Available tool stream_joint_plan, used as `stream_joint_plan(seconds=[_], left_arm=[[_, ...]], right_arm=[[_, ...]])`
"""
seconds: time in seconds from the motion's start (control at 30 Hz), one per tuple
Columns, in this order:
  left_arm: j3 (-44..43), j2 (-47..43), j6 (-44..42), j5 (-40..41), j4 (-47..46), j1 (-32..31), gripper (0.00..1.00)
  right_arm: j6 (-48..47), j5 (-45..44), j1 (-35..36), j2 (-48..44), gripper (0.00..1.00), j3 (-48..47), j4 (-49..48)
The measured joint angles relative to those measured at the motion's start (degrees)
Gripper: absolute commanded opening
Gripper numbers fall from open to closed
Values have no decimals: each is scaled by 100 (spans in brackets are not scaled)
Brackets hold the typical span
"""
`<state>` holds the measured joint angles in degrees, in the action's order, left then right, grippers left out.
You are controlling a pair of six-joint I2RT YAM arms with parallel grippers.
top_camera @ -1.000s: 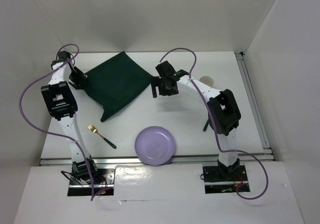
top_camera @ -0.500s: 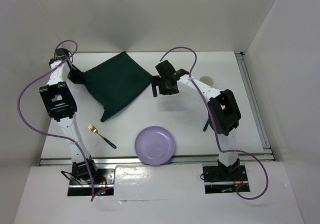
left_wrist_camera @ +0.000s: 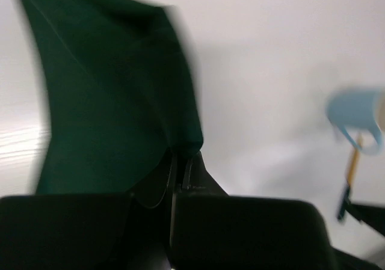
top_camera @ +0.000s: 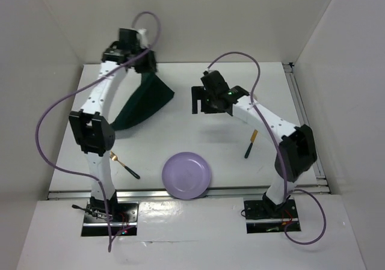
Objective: Set the dinner table for one person
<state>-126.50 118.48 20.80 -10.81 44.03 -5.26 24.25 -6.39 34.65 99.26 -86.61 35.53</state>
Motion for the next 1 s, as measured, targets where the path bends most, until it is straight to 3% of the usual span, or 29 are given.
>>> stream_joint_plan(seconds=[0.1, 0.13, 0.3, 0.33, 0.4, 0.47, 0.53, 0.6, 0.87, 1.0], left_arm=[[553, -164, -219, -221, -114, -1132, 0], [741, -177, -262, -291, -105, -1473, 7], [835, -52, -417, -297, 426, -2559, 85], [634, -13, -393, -280, 595, -2616, 90], [260, -2, -372, -221, 756, -2549, 88], [-39, -63, -264, -120, 811, -2280, 76], [140, -308, -57, 15, 807, -1930, 59], [763, -739, 170, 282, 743, -1497, 54], [5014, -2977, 1241, 935, 417, 72, 89], [6146, -3248, 1416, 739, 275, 260, 93]], right_arm=[[210, -90, -101, -645, 90, 619, -79], [271, -127, -146, -841, 90, 835, -81], [448, -179, -457, -1543, 90, 1744, -122], [463, -166, -533, -1624, 90, 1875, -131], [485, -129, -629, -1746, 90, 2072, -118], [492, -33, -741, -1803, 90, 2173, -109], [527, 122, -850, -1834, 90, 2214, -114], [581, 271, -975, -1845, 89, 2225, -103], [1364, 1364, -1847, -2065, 86, 3163, -358], [1971, 1825, -1963, -2496, 86, 3980, -501]])
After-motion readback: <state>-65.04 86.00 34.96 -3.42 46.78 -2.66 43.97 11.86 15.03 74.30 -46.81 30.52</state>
